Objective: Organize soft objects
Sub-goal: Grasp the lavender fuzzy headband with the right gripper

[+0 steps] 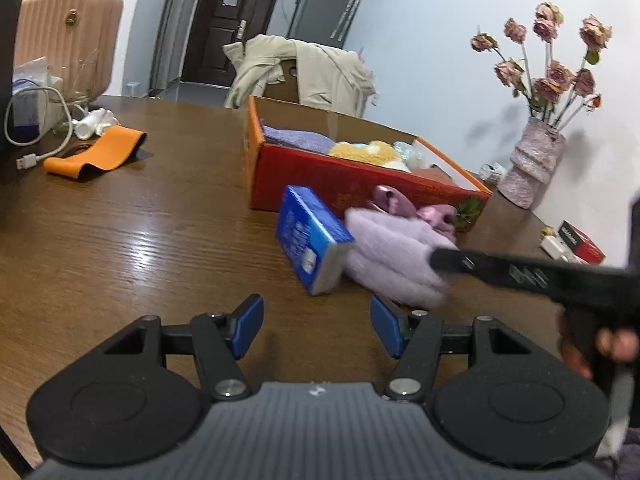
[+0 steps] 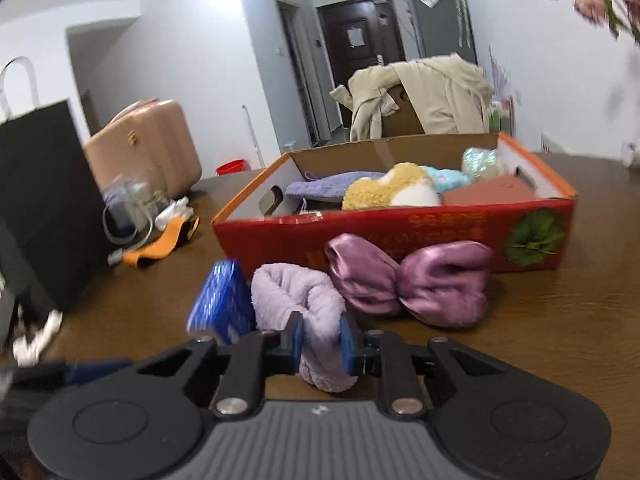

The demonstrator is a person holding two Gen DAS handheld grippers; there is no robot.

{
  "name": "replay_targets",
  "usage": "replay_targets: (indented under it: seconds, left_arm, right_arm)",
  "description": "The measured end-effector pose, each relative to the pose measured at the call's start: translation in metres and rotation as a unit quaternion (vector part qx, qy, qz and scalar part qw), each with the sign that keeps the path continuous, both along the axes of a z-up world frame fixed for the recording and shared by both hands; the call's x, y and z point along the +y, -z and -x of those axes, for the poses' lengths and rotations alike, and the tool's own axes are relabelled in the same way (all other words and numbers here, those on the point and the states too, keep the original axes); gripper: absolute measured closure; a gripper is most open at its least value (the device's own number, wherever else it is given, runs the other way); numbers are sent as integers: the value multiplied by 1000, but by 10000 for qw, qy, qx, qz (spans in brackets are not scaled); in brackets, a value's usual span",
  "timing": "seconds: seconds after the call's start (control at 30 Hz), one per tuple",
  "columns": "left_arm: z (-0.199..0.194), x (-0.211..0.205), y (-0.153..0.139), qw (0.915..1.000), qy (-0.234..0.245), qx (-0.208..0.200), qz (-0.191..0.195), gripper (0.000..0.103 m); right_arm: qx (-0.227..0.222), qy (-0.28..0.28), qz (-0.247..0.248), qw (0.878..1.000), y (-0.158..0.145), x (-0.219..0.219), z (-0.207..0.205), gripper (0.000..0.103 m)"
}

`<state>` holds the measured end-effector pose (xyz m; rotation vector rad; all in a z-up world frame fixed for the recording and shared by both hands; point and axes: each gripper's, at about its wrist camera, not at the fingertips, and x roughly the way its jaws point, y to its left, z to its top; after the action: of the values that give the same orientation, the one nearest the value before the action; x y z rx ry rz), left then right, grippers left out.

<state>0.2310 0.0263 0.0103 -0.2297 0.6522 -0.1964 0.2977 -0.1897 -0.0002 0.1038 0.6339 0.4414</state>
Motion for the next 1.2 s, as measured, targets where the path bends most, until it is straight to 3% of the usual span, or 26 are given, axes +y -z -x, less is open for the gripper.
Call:
replay_targets:
  seconds: [0.23,0.3,0.43,0.5,0.57,0.63,0.7,0.87,0.93,1.0,1.03,1.07,1.17,1.2]
  left_arm:
    - [20,-31,-6,9991,334,-2,265,42]
    - [23,-36,-10,9983,401,-13,415,42]
    - [29,-53,-16,9975,588,-30,378,42]
    - [28,-60,-10,9973,644,92,354,44]
    - [26,-64,1,9965,645,360,392,58]
    - [24,-63,9,9956,612,508,491,59]
    - [27,-61,11,9962,484,510,513,56]
    - [40,-46,-2,9966,449,313,620,36]
    - [44,-43,-1,9953,540,361,712,35]
    - [44,-45,5,9935,662,523,758,36]
    - [44,-47,9,9929,697,595,755,41]
    - [43,-49,12,9924,726,651,754,57]
    - [42,-51,14,9931,787,567,653,84]
    - [41,-51,11,9933,822,499,638,85]
  right_arm:
    - [-305,-464,431,9975,1,-43,100,83]
    - [-356,-614,434,9965,3,-47,120,77]
    - [-334,-716,447,9959,6,-53,139,79]
    - [-321,-645,333,9968,7,-58,144,79]
    - [-318,-566,151,9978,6,-62,143,79]
    - [-264,-433,-213,9985,4,-68,140,78]
    - [-79,-275,-591,9978,8,-72,133,56]
    - [246,-153,-720,9970,22,-65,115,57]
    - [315,-149,-820,9960,26,-62,108,61]
    - [394,-172,-863,9953,30,-59,103,71]
    - [416,-166,-879,9951,31,-58,102,73]
    - [426,-178,-884,9950,31,-56,100,74]
    - [401,-134,-844,9955,30,-53,99,78]
    - [393,-119,-820,9958,28,-52,98,80]
